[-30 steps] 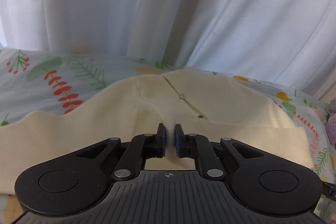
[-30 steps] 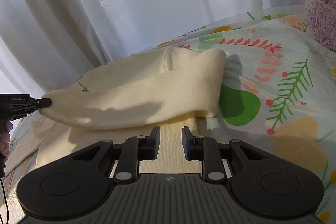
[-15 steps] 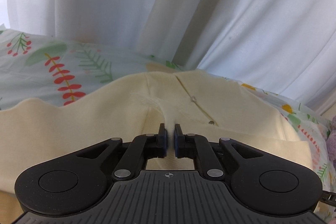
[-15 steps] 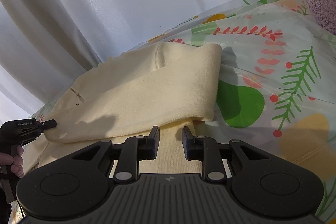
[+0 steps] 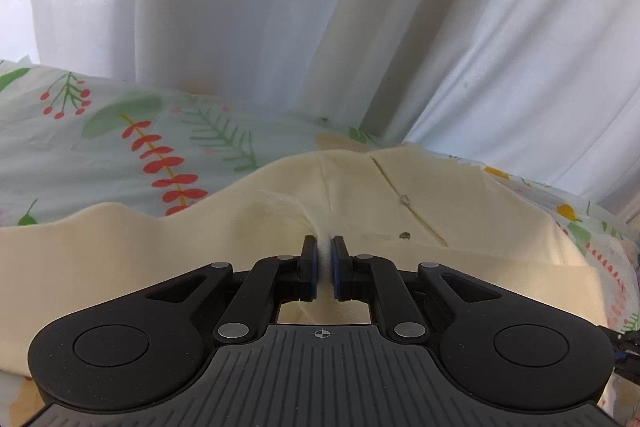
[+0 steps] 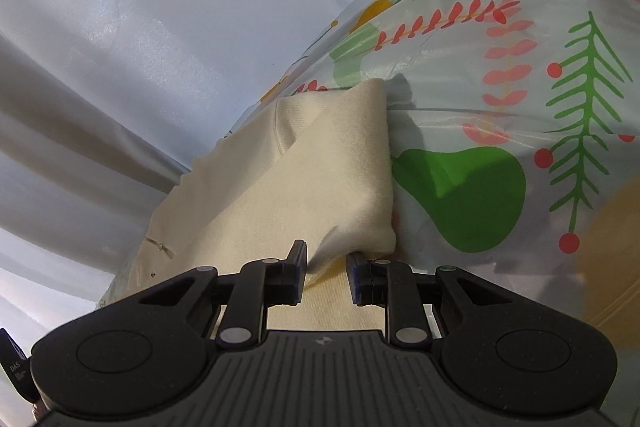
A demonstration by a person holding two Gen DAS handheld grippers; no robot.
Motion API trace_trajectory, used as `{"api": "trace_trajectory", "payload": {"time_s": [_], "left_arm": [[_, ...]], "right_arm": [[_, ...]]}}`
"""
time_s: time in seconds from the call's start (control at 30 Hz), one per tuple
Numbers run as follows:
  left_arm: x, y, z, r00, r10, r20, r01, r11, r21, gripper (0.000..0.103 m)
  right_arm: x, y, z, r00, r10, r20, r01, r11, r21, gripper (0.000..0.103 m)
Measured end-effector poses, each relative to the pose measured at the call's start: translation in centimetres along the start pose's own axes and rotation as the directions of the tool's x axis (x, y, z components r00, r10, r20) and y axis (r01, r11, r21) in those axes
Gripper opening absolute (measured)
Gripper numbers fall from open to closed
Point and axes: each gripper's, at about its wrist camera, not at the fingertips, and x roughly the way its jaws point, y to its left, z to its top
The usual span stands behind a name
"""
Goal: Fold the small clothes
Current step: 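Grasp the sweater side edge with the left tool and fold it inward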
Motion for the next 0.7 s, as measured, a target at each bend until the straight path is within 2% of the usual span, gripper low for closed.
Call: {"api": "trace_trajectory", "payload": {"time_s": [0.1,0.2,0.27,0.4,0.47,0.53,0.6,0.7], "left_arm": [[0.3,-0.2,-0.2,1.0,0.0,-0.006,0.0,1.0,0.017,0.009],[0.8,-0.7,-0.5,1.0,0.002,-0.012,-0.001,0.999,0.041,0.009],[1.3,-1.1,-0.9,1.0,0.008,-0.023,-0.006,0.998,0.064,0.01],[2.3,-1.7,-1.9,0.997,0.063,-0.048,-0.057,0.99,0.132,0.012],[1.8,-1.5,-2.0,0.997,0.063,-0.039,-0.057,0.989,0.134,0.016],[1.1,-1.2,-1.9,0.997,0.071,-0.022,-0.067,0.988,0.137,0.016],[0.7,-0.7,-1.8,0.998,0.06,-0.015,-0.058,0.991,0.124,0.016],[1.0,-0.5,-1.6,0.999,0.029,-0.035,-0.026,0.997,0.079,0.015]], "right_arm": [[0.1,0.1,0.0,0.999,-0.024,0.031,0.024,1.0,-0.02,0.007],[-0.5,0.6,0.1,0.991,-0.066,0.115,0.076,0.993,-0.088,0.007],[-0.1,0.9,0.0,0.982,-0.127,0.14,0.147,0.978,-0.146,0.007],[-0.4,1.9,-0.4,0.981,-0.15,0.12,0.177,0.95,-0.259,0.008],[-1.5,2.5,-0.4,0.986,-0.139,0.094,0.161,0.939,-0.304,0.013],[-2.9,3.0,-0.5,0.99,-0.116,0.086,0.138,0.928,-0.347,0.015],[-4.4,3.9,-0.8,0.989,-0.091,0.117,0.132,0.902,-0.412,0.015],[-4.5,5.6,-1.1,0.974,-0.111,0.197,0.199,0.838,-0.508,0.019]]}}
